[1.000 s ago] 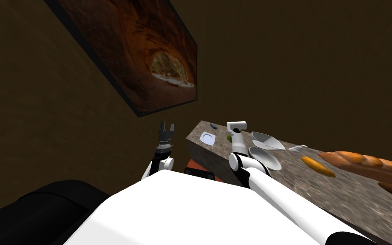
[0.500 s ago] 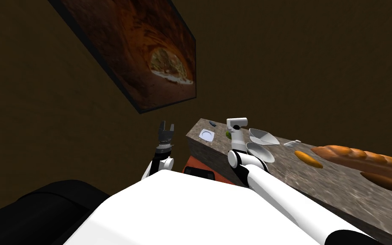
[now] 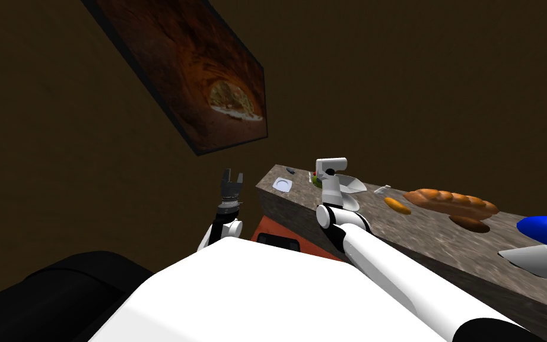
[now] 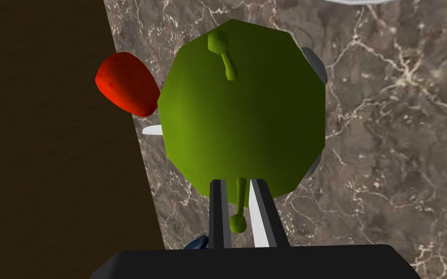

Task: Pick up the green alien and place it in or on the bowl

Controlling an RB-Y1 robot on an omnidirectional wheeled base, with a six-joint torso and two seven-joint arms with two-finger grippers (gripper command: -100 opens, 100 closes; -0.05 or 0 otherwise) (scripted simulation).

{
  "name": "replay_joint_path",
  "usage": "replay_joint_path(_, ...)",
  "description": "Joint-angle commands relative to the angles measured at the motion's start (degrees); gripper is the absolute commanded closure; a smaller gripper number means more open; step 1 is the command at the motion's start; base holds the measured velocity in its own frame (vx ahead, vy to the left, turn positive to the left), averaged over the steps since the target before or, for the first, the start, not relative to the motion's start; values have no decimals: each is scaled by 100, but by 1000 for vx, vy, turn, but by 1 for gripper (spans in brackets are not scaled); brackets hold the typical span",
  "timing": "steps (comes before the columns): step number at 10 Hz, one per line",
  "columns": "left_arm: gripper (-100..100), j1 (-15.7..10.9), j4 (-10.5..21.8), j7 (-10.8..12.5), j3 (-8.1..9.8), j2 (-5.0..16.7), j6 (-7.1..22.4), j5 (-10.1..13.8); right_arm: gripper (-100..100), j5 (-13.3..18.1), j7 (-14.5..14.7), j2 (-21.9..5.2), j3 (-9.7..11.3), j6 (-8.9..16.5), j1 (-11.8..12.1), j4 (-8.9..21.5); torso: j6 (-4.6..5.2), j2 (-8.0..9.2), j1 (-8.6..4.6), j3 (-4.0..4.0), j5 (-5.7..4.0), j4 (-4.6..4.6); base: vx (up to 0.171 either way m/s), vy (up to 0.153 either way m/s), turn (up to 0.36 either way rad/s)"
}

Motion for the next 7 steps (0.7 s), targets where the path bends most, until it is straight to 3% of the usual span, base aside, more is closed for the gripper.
replay_joint_path(1,0,0,0,0,0,0,0,0,100,-6,3,11,5,-2,-6,-13,0,0,0,0,0,0,-5,-7,-19)
replay_joint_path(7,0,0,0,0,0,0,0,0,100,-6,3,11,5,-2,-6,-13,-4,0,24,6,15,12,6,8,22)
